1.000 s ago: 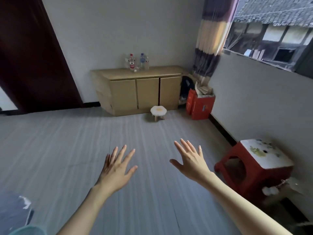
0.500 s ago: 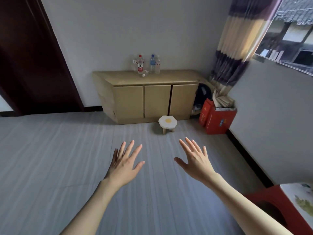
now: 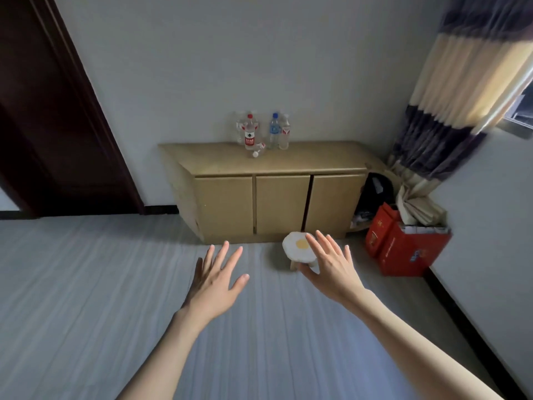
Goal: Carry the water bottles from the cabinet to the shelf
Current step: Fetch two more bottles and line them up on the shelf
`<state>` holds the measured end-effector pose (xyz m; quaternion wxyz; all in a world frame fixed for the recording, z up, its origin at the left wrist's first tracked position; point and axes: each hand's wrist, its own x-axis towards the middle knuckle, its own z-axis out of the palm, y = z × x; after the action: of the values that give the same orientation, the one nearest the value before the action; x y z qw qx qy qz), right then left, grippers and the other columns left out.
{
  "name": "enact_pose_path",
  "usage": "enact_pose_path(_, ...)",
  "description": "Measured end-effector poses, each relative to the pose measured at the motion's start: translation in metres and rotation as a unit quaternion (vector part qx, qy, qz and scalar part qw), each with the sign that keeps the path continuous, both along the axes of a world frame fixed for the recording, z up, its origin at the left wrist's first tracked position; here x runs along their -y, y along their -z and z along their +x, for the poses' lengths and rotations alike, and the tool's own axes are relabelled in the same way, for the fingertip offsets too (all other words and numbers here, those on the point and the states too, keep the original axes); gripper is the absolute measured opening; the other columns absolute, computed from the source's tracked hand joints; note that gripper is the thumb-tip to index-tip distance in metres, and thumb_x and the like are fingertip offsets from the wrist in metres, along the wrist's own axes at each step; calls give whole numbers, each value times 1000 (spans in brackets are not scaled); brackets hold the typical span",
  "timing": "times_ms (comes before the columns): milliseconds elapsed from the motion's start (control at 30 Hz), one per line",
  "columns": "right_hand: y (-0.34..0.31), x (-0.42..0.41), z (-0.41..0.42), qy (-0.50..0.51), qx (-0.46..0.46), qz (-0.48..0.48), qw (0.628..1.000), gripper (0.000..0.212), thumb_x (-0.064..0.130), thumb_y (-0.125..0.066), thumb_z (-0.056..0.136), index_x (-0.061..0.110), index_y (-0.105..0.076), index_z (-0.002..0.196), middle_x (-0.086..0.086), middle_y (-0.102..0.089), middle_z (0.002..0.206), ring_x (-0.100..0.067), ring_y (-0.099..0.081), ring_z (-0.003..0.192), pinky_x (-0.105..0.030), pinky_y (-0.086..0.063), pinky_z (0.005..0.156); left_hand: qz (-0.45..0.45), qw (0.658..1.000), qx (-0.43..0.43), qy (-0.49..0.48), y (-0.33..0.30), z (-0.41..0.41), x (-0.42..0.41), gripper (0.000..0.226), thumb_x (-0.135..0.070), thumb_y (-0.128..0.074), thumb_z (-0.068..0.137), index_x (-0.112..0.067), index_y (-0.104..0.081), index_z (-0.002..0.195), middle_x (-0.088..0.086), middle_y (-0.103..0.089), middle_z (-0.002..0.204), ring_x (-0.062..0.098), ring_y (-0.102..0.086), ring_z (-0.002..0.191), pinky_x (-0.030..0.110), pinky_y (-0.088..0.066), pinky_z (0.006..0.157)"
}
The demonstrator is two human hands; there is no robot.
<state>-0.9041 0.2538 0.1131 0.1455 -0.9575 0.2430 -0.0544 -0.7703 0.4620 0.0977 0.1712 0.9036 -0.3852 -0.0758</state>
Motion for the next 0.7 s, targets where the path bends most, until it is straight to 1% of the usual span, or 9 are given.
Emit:
enact_pose_path(133,-7,52,76,-16,-9,-3,1000,67,50,-41,91,29,-11,146,2,-8,157,-21,-4,145,-51,-5,116,-1,1000,-4,-18,-7,64,45,62,-57,-24,89,-34,-5,144,-3,9,155,19,14,141,41,2,114)
enact_pose_path(267,-1,94,149,-42,-29,1,999,67,51,-41,91,28,-10,146,2,-7,157,-20,-3,145,-51,-5,116,5,999,-17,-38,0,131,80,79,-70,-10,73,-35,-5,143,-2,9,155,20,13,141,41,0,114)
enact_pose_path(333,4,114,184,-44,-36,2,998,68,53,-39,91,29,-8,146,3,-6,157,-20,-2,145,-50,-5,116,1,999,-23,-42,5,163,97,87,-71,-2,64,-36,-4,143,-3,10,155,20,14,141,41,0,114)
enact_pose_path(367,7,124,202,-43,-39,0,998,68,53,-39,91,29,-8,146,3,-5,157,-20,-2,145,-50,-5,116,0,999,-29,-45,7,181,107,88,-71,-1,62,-36,-4,143,-3,11,155,20,14,141,41,1,114)
enact_pose_path(467,16,155,258,-37,-45,-3,998,69,53,-39,91,29,-7,146,3,-5,157,-20,-3,145,-49,-5,116,-6,999,-28,-42,18,242,139,86,-71,-2,64,-36,-4,143,-3,9,155,20,13,141,39,-1,114)
enact_pose_path(567,23,188,319,-16,-49,5,999,69,52,-41,90,30,-7,146,2,-6,157,-20,-3,145,-49,-4,116,-3,999,-30,-25,26,311,174,77,-69,-14,75,-35,-5,143,-1,7,155,22,11,142,40,-2,114)
enact_pose_path(700,21,225,391,9,-51,14,999,69,51,-40,91,30,-6,146,2,-6,157,-20,-3,145,-48,-4,117,-10,999,-38,-4,21,401,216,77,-66,-17,75,-33,-7,144,0,4,156,24,9,142,43,-4,116)
